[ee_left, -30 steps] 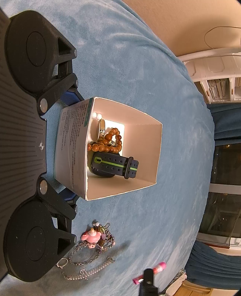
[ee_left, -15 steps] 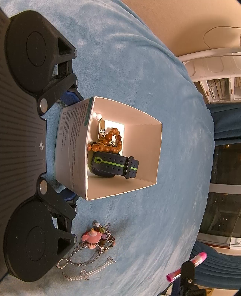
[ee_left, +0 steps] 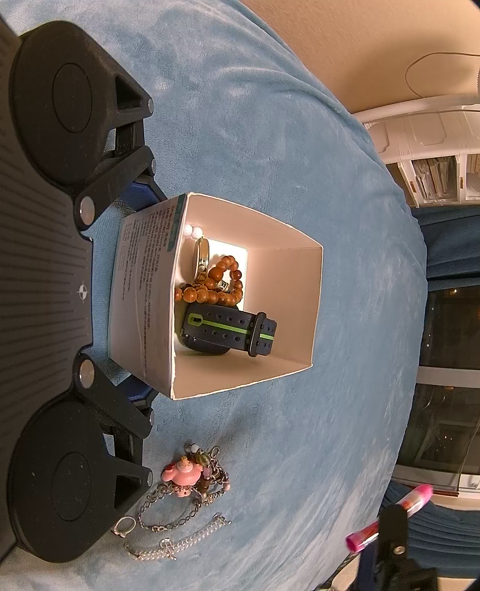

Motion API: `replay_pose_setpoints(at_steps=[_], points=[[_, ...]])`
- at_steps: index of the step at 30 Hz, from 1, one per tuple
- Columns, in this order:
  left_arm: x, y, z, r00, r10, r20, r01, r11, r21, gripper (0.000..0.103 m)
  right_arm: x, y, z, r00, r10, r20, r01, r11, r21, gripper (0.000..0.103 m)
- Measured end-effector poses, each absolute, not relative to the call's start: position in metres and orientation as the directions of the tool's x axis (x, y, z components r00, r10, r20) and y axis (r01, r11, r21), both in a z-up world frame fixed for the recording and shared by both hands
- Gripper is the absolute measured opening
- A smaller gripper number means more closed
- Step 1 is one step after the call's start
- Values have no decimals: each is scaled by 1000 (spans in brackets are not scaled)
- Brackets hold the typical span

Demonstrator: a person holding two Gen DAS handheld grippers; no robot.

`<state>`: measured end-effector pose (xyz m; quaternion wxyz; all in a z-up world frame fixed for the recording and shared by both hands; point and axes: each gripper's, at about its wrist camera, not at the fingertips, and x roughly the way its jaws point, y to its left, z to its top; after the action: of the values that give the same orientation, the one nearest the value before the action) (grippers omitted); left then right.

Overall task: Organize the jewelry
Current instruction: 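Carry the lip balm tube over the white box and open the right gripper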

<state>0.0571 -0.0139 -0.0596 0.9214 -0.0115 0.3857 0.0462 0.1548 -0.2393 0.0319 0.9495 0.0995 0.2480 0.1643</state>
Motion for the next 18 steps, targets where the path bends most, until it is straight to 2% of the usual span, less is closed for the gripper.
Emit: replay_pose_setpoints(at_steps=[18], points=[[57, -14, -60, 698, 76, -712, -93, 996, 15, 60, 150, -184, 58, 780, 518, -352, -397, 844, 362, 103]])
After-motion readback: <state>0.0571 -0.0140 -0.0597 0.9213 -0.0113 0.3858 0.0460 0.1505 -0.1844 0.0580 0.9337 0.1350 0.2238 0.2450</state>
